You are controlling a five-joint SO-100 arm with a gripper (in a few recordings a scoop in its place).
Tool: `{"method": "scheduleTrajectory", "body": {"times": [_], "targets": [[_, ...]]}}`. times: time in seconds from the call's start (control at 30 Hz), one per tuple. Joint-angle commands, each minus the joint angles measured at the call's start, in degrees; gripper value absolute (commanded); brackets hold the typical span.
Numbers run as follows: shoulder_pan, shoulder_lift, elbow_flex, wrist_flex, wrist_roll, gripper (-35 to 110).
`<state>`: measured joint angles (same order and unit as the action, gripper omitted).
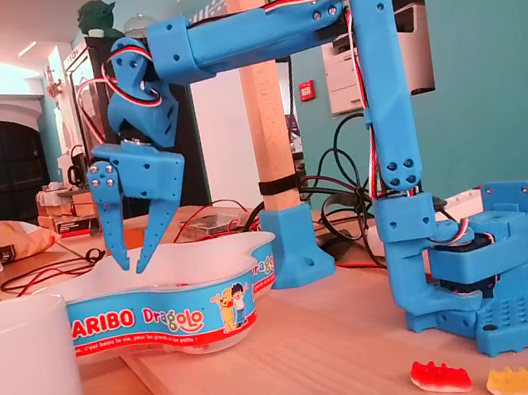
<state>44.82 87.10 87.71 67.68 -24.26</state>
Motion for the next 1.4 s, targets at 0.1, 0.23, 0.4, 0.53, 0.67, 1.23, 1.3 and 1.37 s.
{"method": "scheduleTrajectory", "body": {"times": [0.1, 0.23, 0.4, 0.53, 0.67, 1.23, 1.3, 1.37], "targets": [[1.0, 1.8, 0.4, 0.7, -5.7, 14], [4.6, 1.7, 1.4, 0.7, -7.5, 12], [9.7, 1.7, 4.4, 0.6, -8.7, 11], [10.5, 1.7, 6.3, 0.1, -10.1, 11], [10.9, 1.7, 8.5, -0.4, -10.2, 11], [11.0, -2.4, 9.4, -0.4, -10.1, 11], [11.0, -3.9, 8.0, -0.4, -10.0, 12], [11.0, -5.2, 5.7, -0.4, -10.0, 14]]}}
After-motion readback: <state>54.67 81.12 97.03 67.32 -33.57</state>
